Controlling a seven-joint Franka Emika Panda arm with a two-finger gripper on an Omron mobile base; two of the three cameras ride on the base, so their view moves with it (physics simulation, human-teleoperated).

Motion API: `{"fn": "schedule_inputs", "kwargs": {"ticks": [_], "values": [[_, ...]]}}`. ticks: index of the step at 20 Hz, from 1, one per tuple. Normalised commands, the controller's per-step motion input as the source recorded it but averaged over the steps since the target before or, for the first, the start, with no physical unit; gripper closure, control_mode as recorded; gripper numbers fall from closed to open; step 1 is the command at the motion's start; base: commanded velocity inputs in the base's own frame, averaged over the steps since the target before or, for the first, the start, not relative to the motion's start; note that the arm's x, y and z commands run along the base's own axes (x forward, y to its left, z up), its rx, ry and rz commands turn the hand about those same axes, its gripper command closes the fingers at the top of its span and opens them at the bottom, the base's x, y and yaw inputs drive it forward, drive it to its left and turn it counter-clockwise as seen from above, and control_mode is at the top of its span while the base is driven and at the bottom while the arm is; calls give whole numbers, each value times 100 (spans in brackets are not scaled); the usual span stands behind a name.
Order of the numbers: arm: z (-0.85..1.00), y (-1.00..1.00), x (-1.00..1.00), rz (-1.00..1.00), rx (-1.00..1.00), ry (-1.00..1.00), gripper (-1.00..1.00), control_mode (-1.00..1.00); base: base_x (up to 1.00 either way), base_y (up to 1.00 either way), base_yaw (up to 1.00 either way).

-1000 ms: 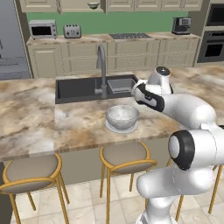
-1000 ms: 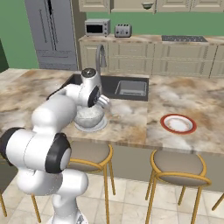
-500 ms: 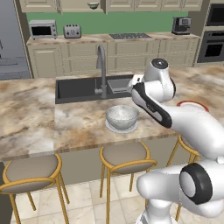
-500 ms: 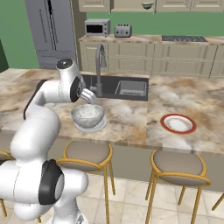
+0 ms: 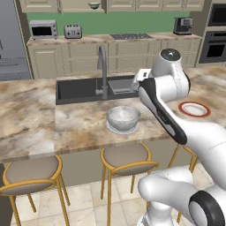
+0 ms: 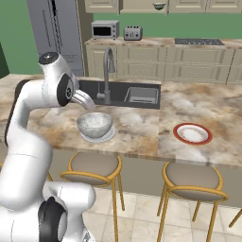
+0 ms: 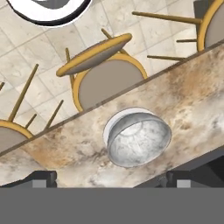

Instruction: Move the bowls from the cabinet to the plates on the dining table.

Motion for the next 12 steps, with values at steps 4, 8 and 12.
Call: {"fn": "schedule_inputs", "kwargs": {"ticks": [4, 8, 12], "values": [[40, 0, -80, 0, 0, 0, -100, -100, 0, 0, 0], [31, 0, -81, 0, 0, 0, -100, -100, 0, 0, 0], [8, 0, -47, 0, 0, 0, -100, -100, 0, 0, 0]]}}
